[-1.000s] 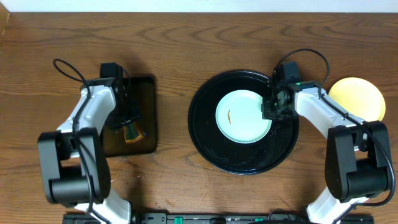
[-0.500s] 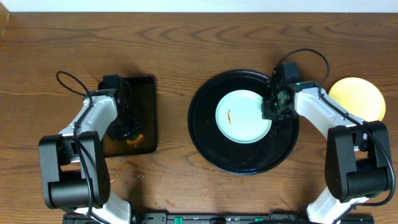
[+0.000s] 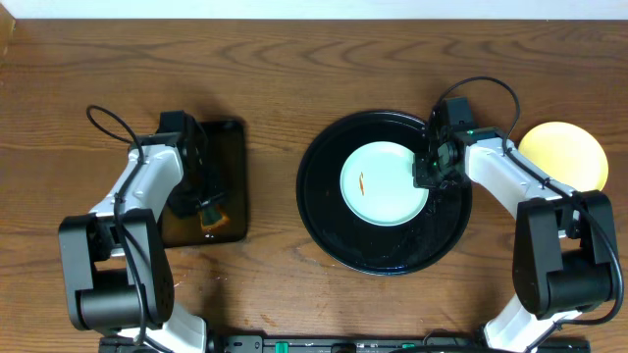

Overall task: Clean dirty plates on tray and stack at the side
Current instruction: 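Grasp the green-orange sponge in the small black tray with the left gripper, then carry the sponge over the pale green plate with the left gripper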

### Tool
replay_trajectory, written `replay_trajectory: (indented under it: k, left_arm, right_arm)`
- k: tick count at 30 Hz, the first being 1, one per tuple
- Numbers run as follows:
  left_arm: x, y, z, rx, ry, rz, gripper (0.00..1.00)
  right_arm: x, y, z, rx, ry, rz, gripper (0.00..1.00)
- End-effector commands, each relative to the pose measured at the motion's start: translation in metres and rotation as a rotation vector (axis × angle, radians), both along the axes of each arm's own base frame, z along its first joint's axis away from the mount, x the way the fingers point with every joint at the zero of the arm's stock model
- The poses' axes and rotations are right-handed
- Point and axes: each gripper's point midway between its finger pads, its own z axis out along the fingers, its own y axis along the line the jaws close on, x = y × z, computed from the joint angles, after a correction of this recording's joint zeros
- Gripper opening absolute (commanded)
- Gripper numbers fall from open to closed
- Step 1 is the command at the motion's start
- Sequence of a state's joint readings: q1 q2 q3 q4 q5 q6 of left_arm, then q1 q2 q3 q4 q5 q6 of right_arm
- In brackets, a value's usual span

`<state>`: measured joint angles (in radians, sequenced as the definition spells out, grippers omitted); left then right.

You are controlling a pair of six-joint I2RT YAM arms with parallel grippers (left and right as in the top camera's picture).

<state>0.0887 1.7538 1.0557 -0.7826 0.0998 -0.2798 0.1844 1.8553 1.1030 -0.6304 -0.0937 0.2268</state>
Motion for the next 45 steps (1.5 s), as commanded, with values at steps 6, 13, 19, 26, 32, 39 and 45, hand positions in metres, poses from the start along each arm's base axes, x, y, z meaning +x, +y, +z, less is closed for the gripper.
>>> replay_trajectory:
  k: [6, 13, 19, 26, 32, 39, 45]
  left_arm:
    - [0.004, 0.01, -0.001, 0.062, -0.03, -0.013, 0.33]
    - [-0.001, 0.005, -0.005, 0.036, -0.016, 0.011, 0.07]
    - [0.015, 0.001, 0.021, 0.008, -0.061, -0.022, 0.07]
    - [0.037, -0.007, 0.076, 0.021, -0.189, -0.088, 0.07]
    - [0.038, -0.008, 0.079, 0.094, -0.204, -0.138, 0.08]
    - [0.033, 0.012, 0.056, 0.187, -0.132, -0.084, 0.08]
    - [0.04, -0.023, 0.058, 0.038, -0.162, -0.166, 0.08]
  right_arm:
    - [-0.013, -0.003, -0.02, -0.024, 0.055, -0.023, 0.01]
    - [-0.013, -0.003, -0.02, -0.024, 0.054, -0.023, 0.01]
    - [-0.013, -0.003, -0.02, -0.024, 0.054, -0.023, 0.01]
    - [-0.012, -0.003, -0.02, -0.023, 0.051, -0.023, 0.01]
    - [-0.011, -0.003, -0.02, -0.022, 0.047, -0.023, 0.01]
    - [-0.011, -0.003, -0.02, -0.022, 0.048, -0.024, 0.01]
    - [-0.011, -0.003, -0.02, -0.022, 0.048, -0.024, 0.01]
